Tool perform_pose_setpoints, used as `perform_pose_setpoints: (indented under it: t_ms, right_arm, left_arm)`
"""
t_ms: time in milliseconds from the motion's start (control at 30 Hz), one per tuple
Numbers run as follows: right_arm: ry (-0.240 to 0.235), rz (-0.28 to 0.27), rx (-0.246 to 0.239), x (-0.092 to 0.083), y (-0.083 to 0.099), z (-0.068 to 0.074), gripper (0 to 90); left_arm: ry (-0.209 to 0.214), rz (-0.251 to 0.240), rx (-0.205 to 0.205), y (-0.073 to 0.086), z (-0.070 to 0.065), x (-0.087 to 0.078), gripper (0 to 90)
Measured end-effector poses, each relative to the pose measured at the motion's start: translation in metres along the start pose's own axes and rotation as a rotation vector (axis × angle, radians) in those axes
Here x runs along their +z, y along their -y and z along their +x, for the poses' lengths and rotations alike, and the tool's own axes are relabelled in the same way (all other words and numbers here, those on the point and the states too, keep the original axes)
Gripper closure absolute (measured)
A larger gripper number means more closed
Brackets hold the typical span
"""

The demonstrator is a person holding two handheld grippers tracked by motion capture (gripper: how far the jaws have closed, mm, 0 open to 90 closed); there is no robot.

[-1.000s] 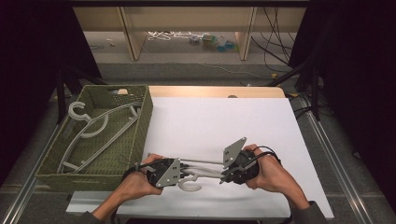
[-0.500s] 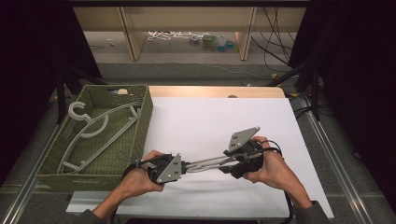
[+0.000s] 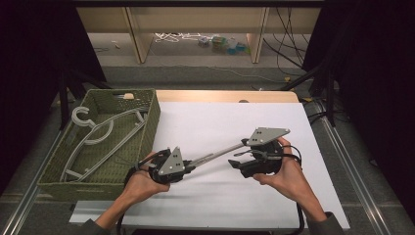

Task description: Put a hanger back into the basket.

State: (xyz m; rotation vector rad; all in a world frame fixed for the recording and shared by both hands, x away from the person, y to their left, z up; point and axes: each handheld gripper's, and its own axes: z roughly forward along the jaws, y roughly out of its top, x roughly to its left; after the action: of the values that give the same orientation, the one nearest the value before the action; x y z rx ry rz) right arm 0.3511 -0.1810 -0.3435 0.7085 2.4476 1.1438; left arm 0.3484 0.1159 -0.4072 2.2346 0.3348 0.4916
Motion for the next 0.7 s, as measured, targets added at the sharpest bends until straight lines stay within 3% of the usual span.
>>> perform_pose_setpoints:
  t_ms: [200,333,433,467,533,700]
  right_arm:
    - [0.052,-0.094,0.035,-0.008,0.003,0.003,20.0]
    - [0.051,-0.137,0.093,-0.012,0.011,0.005,18.0]
    - [0.062,-0.161,0.108,-0.012,0.017,0.006,17.8]
    - [0.072,-0.177,0.110,-0.013,0.020,0.005,17.7]
    - [0.077,-0.193,0.141,-0.012,0.024,0.006,17.3]
    - [0.077,-0.238,0.163,-0.010,0.033,0.009,17.2]
  left_arm:
    - [-0.003,-0.019,-0.107,0.001,0.009,-0.007,79.6]
    - [-0.004,-0.046,-0.197,0.002,0.015,-0.013,79.6]
    - [-0.004,-0.074,-0.242,0.003,0.019,-0.017,79.6]
    - [-0.004,-0.089,-0.276,0.003,0.019,-0.018,79.6]
    - [0.001,-0.104,-0.304,0.004,0.023,-0.020,79.6]
    - [0.006,-0.142,-0.358,0.003,0.028,-0.028,79.6]
